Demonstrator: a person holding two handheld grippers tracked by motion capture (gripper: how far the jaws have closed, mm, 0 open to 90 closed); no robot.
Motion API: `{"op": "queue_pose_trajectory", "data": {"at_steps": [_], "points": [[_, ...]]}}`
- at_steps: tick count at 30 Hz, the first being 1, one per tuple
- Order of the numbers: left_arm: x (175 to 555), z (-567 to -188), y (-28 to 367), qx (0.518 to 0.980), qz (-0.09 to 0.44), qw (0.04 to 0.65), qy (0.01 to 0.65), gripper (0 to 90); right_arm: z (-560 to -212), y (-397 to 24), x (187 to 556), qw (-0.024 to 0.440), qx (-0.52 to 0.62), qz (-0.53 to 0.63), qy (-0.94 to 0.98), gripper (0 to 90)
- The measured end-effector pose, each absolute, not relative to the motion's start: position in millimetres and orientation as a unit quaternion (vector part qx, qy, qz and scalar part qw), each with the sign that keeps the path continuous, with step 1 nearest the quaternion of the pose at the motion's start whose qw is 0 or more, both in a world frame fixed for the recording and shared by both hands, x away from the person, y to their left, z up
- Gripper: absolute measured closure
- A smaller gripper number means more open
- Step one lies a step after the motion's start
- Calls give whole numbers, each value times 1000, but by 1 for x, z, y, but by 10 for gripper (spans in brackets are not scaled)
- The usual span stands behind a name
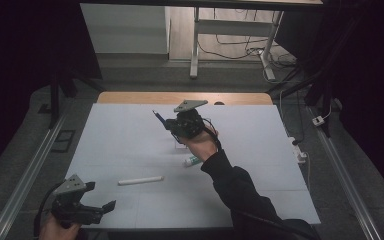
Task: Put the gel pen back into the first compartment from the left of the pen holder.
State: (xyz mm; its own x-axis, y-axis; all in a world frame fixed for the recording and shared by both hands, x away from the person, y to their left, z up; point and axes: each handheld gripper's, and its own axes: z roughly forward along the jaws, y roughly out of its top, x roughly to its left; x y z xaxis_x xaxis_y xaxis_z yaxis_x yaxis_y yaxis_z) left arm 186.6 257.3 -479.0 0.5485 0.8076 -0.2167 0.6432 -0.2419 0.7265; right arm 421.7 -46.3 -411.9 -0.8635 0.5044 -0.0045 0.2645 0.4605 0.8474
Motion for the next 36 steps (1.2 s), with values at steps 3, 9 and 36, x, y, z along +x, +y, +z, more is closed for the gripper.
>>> {"op": "queue_pose_trajectory", "data": {"at_steps": [3, 9, 36], "points": [[187, -479, 258, 781, 100, 405, 465, 0, -409, -49, 426, 134, 236, 474, 838, 791], [187, -479, 257, 781, 99, 404, 465, 0, -406, -56, 439, 139, 256, 485, 825, 791], [187, -479, 256, 784, 98, 401, 463, 0, -415, -53, 473, 172, 291, 510, 791, 790]]}}
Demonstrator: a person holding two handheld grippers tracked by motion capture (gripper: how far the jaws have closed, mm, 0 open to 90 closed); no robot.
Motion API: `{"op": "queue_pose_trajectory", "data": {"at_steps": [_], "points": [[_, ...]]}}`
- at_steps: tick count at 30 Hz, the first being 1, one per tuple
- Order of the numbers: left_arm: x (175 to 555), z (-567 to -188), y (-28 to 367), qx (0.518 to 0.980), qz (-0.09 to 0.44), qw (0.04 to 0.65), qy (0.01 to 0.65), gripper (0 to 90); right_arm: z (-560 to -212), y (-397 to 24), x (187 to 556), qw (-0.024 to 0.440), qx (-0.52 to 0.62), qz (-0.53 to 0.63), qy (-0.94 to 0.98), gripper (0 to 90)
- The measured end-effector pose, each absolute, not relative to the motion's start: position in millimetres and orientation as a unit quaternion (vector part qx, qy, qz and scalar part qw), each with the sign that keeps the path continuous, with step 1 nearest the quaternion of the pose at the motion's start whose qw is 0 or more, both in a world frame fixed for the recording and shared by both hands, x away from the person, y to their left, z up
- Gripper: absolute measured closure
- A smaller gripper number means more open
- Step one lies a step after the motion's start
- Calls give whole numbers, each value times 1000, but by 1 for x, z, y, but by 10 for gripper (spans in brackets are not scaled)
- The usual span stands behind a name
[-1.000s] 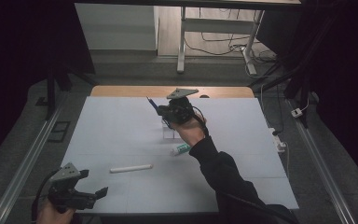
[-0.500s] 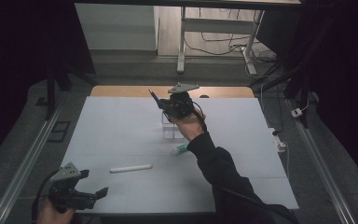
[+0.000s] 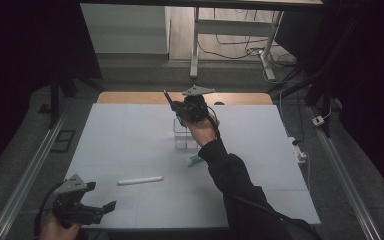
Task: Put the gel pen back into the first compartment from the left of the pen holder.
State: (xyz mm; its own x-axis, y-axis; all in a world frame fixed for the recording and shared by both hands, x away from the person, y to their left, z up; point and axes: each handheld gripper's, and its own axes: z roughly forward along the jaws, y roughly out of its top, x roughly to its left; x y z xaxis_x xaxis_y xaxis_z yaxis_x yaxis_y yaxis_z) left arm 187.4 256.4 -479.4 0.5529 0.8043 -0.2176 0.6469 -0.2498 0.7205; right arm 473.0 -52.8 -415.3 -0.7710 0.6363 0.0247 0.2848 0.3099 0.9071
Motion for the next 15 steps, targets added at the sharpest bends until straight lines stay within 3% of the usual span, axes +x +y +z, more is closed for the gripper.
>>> {"op": "queue_pose_trajectory", "data": {"at_steps": [15], "points": [[187, -479, 256, 786, 99, 400, 461, 0, -429, -46, 476, 181, 308, 506, 785, 789]]}}
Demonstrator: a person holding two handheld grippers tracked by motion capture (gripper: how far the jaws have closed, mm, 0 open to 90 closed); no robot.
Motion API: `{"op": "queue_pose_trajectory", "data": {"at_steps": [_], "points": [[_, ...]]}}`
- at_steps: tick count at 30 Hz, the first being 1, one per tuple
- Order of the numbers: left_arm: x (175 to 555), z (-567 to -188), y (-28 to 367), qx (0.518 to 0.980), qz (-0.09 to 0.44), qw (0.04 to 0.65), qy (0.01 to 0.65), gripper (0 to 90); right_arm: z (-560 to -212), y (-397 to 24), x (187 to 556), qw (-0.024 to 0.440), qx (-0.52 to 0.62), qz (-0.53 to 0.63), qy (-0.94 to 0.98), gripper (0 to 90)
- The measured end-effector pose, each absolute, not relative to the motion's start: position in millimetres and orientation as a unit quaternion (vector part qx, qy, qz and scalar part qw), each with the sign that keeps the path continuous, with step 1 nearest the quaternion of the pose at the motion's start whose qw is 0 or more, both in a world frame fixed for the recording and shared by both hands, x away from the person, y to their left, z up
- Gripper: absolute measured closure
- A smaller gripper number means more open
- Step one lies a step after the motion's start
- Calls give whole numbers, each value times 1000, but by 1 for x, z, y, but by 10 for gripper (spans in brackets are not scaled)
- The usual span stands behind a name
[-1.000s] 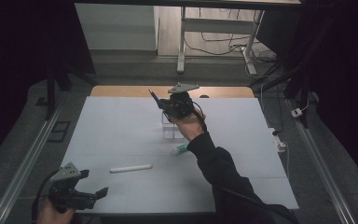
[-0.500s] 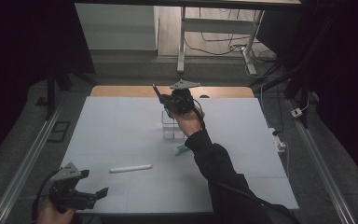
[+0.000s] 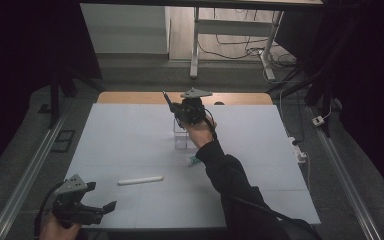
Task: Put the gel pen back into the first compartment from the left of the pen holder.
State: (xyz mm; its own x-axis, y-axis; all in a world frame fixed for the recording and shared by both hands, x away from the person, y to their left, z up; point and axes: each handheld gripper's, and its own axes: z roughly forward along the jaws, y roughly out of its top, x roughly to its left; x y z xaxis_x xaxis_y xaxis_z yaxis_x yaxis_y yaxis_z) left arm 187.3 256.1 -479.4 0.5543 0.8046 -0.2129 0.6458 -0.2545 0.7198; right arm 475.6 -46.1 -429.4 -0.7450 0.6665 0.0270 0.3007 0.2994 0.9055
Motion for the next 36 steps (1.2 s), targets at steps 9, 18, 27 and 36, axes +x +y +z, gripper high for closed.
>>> {"op": "queue_pose_trajectory", "data": {"at_steps": [9, 18, 27, 36], "points": [[187, -479, 256, 785, 100, 400, 462, 0, -438, -46, 474, 174, 307, 498, 792, 788], [187, -479, 256, 785, 100, 399, 463, 0, -447, -52, 471, 167, 313, 488, 797, 787], [188, -480, 256, 785, 99, 400, 463, 0, -450, -57, 469, 162, 325, 487, 794, 699], [188, -480, 257, 785, 97, 401, 463, 0, -439, -61, 462, 164, 314, 481, 802, 554]]}}
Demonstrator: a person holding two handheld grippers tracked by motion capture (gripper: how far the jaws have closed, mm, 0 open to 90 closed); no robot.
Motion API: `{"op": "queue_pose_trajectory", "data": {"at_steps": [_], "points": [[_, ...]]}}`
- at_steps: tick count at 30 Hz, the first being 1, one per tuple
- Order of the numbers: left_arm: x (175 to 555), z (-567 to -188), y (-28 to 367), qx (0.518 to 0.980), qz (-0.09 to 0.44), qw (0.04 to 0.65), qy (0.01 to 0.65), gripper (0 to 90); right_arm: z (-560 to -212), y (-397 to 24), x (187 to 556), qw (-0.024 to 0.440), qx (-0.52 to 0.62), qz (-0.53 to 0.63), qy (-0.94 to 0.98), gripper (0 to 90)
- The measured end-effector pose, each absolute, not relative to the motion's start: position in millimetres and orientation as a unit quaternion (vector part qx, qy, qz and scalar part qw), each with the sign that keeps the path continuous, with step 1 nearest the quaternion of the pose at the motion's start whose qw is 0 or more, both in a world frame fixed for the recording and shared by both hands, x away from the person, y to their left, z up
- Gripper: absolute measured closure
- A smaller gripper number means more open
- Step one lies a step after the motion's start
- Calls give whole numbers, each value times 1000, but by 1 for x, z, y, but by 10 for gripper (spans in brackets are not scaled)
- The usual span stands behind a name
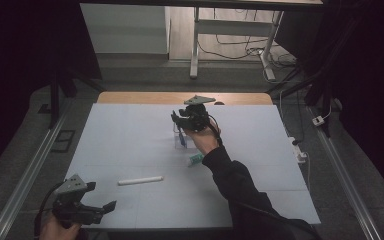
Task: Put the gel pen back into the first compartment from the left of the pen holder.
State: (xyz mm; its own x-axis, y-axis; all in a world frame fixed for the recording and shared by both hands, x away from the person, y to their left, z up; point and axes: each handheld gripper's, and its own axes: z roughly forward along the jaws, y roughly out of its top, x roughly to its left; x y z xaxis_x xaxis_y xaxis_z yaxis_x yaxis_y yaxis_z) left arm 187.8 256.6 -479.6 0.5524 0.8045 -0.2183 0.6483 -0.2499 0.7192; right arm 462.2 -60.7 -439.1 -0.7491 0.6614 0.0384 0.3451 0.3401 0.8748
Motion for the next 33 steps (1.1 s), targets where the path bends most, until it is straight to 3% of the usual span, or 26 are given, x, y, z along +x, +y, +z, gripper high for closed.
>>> {"op": "queue_pose_trajectory", "data": {"at_steps": [19, 33], "points": [[189, -479, 256, 785, 98, 398, 465, 0, -428, -92, 432, 140, 287, 453, 832, 271], [188, -479, 255, 784, 104, 398, 464, 0, -428, -119, 404, 104, 283, 439, 846, 134]]}}
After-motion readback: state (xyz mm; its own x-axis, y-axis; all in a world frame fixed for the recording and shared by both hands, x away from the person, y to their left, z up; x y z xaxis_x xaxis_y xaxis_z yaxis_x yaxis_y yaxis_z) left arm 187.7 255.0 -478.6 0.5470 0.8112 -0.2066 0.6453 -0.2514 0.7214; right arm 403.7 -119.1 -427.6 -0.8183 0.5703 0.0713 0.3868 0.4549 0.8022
